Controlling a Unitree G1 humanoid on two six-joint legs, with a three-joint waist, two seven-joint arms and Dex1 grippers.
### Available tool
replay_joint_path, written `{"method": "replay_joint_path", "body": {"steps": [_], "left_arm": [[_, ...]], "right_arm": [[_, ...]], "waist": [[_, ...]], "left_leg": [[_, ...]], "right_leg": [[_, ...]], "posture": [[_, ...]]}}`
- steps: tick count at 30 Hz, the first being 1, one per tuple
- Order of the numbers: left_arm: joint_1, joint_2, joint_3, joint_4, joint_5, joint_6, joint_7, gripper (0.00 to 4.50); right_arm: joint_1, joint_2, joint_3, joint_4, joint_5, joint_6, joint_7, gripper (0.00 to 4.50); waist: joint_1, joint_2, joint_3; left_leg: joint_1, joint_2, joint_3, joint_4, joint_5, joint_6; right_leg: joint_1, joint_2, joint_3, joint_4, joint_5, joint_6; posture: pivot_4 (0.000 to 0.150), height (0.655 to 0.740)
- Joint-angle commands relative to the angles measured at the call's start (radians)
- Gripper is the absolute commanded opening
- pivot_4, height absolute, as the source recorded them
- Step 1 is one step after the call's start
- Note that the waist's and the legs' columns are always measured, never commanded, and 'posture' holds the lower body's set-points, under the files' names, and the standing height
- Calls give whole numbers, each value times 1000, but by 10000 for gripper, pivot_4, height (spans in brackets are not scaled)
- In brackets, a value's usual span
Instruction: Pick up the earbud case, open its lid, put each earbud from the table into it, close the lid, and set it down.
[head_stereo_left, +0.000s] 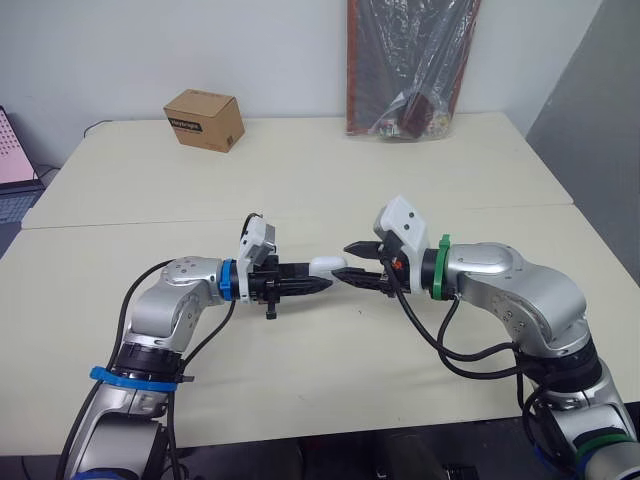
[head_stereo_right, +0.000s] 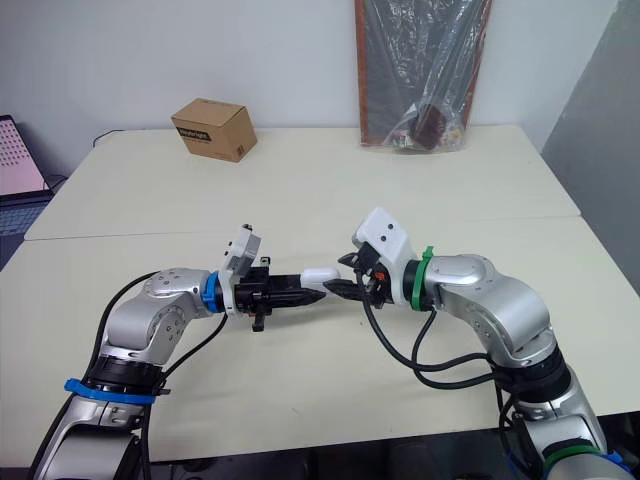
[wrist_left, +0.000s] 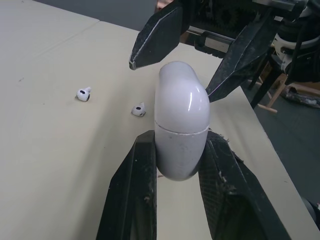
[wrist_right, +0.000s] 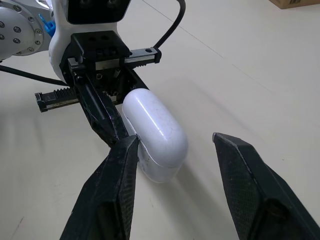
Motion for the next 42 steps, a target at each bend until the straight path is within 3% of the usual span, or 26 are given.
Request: {"method": "replay_joint_path", "body": {"steps": [1,18,22,26,32,42], "left_arm": [[0,1,23,-53,-43,-4,-30,7605],[23,-27,38,-25,-22,-85,-52,7605],[15,-33,51,4,-16,-119,-42,7605],[-15,-38,69,62,-4,-174,-36,7605],[-40,-61,92,101,2,-242,-7,7605],[2,-51,95,26,-17,-215,4,7605]], "right_arm": [[-30,0,-15,13,-20,-29,-15,24202],[-61,23,-58,8,34,-40,-1,24202],[-67,-25,-86,-26,90,13,39,24202],[-96,-168,-90,-32,107,51,120,24202],[-81,-414,108,62,-80,-69,242,24202],[-63,-367,203,309,-244,-289,336,24202]], "waist": [[0,0,0],[0,0,0],[0,0,0],[2,0,0],[3,0,0],[-2,0,0]], "left_leg": [[0,0,0,0,0,0],[0,0,0,0,0,0],[0,0,0,0,0,0],[0,0,0,0,0,0],[0,0,0,0,0,0],[0,0,1,0,0,0]], "right_leg": [[0,0,0,0,0,0],[0,0,0,0,0,0],[0,0,0,0,0,0],[0,0,0,-1,0,0],[0,0,0,-2,0,0],[0,0,1,-1,0,0]], "posture": [[1500,7400],[1500,7400],[1500,7400],[1500,7400],[1500,7400],[1500,7400]]}}
